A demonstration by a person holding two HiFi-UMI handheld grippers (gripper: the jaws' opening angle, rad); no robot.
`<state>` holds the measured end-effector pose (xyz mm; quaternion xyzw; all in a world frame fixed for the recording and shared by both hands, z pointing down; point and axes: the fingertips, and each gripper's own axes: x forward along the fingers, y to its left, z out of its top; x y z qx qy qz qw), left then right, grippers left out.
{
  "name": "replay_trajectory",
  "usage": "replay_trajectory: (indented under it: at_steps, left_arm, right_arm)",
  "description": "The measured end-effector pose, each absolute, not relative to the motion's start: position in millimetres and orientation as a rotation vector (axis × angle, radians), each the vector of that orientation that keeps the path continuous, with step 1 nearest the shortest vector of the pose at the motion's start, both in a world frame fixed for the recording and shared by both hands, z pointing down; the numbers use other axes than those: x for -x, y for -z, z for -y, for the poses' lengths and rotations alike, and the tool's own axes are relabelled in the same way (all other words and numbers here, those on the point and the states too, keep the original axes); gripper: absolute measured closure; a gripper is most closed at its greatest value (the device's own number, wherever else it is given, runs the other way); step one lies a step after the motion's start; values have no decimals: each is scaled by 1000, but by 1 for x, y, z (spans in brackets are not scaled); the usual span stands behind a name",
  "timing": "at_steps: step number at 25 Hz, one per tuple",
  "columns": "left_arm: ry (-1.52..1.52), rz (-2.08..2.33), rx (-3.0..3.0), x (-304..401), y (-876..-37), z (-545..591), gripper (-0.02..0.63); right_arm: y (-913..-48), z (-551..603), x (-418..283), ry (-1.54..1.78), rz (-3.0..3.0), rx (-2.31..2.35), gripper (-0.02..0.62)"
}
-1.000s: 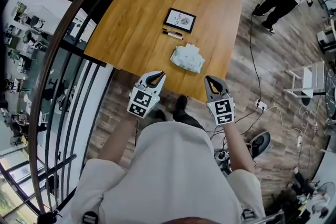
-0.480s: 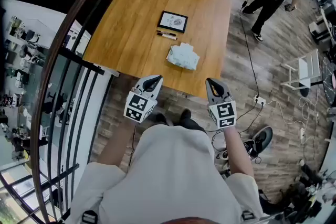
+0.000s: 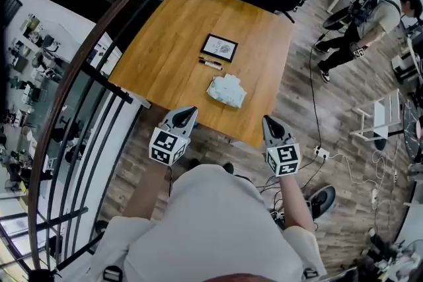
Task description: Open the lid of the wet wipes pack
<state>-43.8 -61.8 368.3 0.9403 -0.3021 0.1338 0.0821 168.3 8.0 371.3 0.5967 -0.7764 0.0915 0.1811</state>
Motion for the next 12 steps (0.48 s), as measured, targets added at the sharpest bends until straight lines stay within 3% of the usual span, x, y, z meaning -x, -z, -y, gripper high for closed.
replay_trajectory:
  at_steps: [12]
  left_arm:
    - [-402,929,-2804,31,-360,60,612]
  right_arm:
    - [-359,-3,-183,-247,2238,-1682,594]
